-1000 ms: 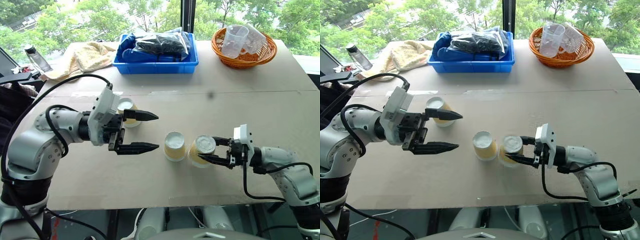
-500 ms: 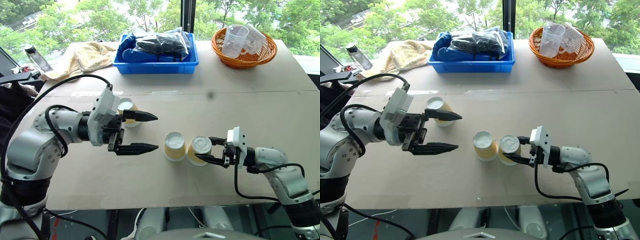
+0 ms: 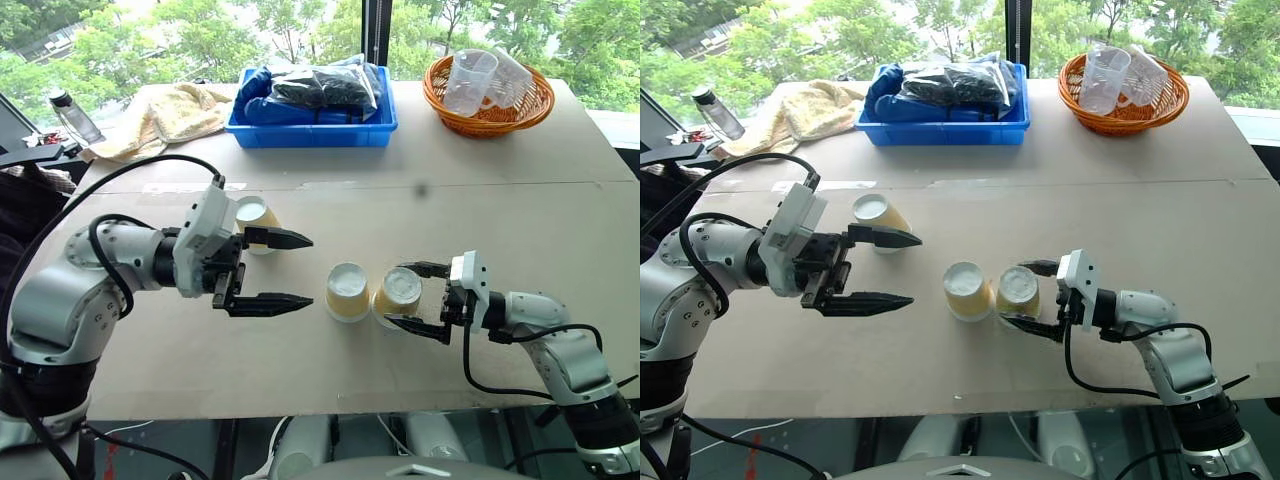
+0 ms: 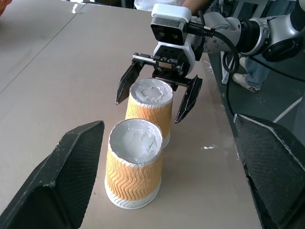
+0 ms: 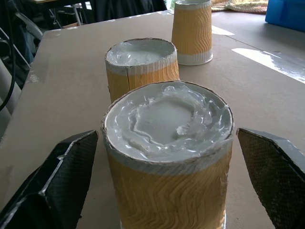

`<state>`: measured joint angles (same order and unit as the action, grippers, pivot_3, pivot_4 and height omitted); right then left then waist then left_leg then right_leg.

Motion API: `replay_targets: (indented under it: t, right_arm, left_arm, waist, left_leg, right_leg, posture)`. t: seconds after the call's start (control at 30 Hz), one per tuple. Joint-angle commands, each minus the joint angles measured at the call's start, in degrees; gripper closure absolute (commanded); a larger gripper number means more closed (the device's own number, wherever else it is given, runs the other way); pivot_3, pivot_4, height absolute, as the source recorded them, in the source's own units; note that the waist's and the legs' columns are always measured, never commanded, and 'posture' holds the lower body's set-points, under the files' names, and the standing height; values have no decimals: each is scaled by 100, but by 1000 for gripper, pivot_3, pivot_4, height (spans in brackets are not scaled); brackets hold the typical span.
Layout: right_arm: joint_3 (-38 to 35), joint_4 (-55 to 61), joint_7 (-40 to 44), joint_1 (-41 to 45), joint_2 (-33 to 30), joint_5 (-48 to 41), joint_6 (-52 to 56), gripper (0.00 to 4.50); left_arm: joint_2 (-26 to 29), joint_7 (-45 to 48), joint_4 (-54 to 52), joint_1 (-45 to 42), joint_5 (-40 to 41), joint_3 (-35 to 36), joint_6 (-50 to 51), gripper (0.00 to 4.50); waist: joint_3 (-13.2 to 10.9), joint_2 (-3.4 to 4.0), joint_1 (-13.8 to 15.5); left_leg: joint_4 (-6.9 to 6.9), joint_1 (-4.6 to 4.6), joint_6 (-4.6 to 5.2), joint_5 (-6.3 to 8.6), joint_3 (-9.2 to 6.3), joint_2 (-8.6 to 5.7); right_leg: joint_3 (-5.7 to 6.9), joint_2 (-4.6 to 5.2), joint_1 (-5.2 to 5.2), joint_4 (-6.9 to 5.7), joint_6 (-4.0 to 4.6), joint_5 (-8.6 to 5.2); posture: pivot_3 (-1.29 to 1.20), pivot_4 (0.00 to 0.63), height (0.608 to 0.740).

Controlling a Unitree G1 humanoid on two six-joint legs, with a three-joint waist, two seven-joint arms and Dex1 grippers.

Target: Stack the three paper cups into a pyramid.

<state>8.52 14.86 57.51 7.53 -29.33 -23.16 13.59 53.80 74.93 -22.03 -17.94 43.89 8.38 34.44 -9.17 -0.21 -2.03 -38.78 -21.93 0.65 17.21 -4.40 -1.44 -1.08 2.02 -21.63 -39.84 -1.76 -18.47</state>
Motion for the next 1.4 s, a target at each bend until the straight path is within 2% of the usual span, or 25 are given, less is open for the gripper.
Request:
replay_targets:
  t: [0.03,0.2,0.37,0.47,0.6,0.7,0.93,1.13,1.4]
  right_arm:
    - [-323,353,106,-170,-243,-263,49,84]
    - [-943,867,136,-610,-663,-825,311,84]
    - [-1822,1377,23,-885,-1064,-1663,754,84]
    - [-2140,1600,-187,-707,-1129,-2335,1178,84]
    - [-2215,1685,-436,-440,-1081,-2669,1415,84]
    - [-2211,1734,-534,-344,-1066,-2760,1465,84]
    - [-2191,1774,-599,-187,-874,-2829,1275,84]
    - [-2207,1765,-663,-73,-740,-2896,1196,84]
    - [-2102,1660,-695,-66,-700,-2504,989,84]
  left_arm:
    - [44,-77,-118,150,-6,245,-136,0]
    - [-145,-651,-316,844,196,872,-2,0]
    - [-1007,-1897,-299,1437,-146,1378,-406,0]
    - [-1579,-2712,39,1402,-740,1235,-791,0]
    - [-2289,-3516,500,1212,-1459,1000,-1500,0]
    - [-2592,-3960,778,1127,-1907,899,-1884,0]
    - [-2719,-4393,1654,729,-2646,547,-2431,0]
    - [-2730,-4288,1992,516,-2660,402,-2575,0]
    - [-2655,-3993,2410,165,-2633,276,-2619,0]
  waist:
    - [0,0,2]
    - [-3,2,-9]
    - [-2,-2,34]
    - [0,-4,89]
    - [2,-7,145]
    - [1,-14,171]
    - [0,-16,164]
    - [0,-17,143]
    - [0,-18,144]
  left_leg:
    - [0,0,0,0,0,0]
    - [1,-1,1,1,-1,2]
    - [1,1,3,2,-4,2]
    - [-4,8,7,4,-5,2]
    - [-7,10,21,12,-6,1]
    - [-13,-4,3,2,-6,-1]
    - [-14,-4,3,2,-6,-2]
    - [-18,-6,3,2,-7,-2]
    - [-19,-6,2,1,-8,-2]
  right_leg:
    - [0,0,0,0,0,0]
    - [-1,1,0,2,0,0]
    - [1,4,5,4,0,0]
    - [2,4,11,-3,0,0]
    - [6,2,16,-1,0,1]
    - [8,4,9,4,-1,1]
    - [8,5,7,0,-1,1]
    - [10,4,7,0,-1,1]
    - [12,4,6,-1,-1,1]
  posture:
    - [0,150,740]
    - [0,150,740]
    - [0,150,740]
    - [0,150,740]
    - [0,150,740]
    - [0,150,740]
    - [0,150,740]
    - [0,150,740]
    - [0,150,740]
